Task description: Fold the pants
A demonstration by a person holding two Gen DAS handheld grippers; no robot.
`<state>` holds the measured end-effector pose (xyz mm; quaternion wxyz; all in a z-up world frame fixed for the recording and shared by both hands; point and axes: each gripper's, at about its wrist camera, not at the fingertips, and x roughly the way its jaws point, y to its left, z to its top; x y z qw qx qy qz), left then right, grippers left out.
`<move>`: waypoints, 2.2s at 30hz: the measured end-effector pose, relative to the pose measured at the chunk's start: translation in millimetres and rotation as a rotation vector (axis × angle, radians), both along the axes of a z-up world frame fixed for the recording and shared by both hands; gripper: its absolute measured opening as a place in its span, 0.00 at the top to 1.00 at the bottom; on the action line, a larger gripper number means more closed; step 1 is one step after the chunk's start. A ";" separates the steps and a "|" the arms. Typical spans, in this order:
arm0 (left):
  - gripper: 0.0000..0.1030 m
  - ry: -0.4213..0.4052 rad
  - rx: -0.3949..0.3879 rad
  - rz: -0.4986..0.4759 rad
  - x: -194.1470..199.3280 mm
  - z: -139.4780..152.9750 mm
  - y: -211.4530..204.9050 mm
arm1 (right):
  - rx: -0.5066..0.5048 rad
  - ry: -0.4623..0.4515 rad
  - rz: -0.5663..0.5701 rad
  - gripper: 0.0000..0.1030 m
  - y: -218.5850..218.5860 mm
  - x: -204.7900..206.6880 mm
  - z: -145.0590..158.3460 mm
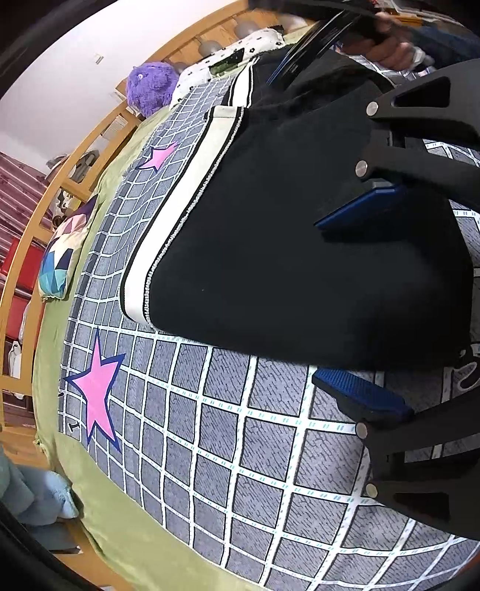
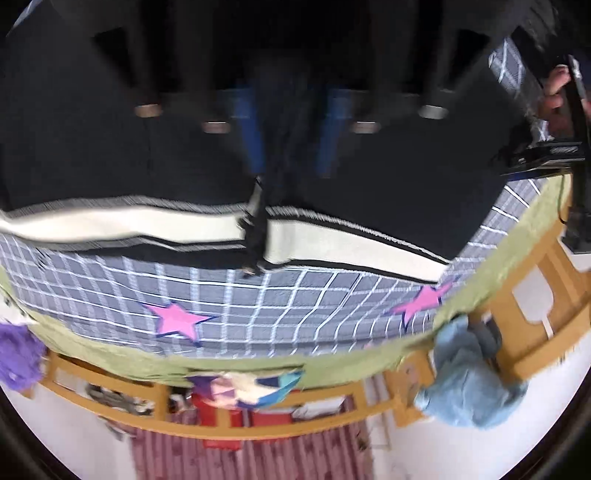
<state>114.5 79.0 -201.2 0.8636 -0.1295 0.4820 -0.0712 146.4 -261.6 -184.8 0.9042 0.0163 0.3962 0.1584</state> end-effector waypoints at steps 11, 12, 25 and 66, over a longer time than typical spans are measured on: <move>0.52 -0.029 -0.019 0.061 -26.8 33.4 4.2 | -0.008 -0.094 -0.199 0.56 -71.4 -91.5 27.0; 0.52 -0.035 -0.043 0.065 -31.0 39.4 6.8 | 0.009 -0.090 -0.223 0.56 -80.6 -96.5 31.5; 0.50 -0.155 -0.152 0.027 -27.9 99.3 -26.5 | 0.230 0.005 -0.528 0.54 -177.7 -148.6 80.3; 0.89 0.054 -0.276 0.026 42.7 -0.2 24.8 | 0.265 -0.017 -0.642 0.86 -264.4 -34.2 -9.5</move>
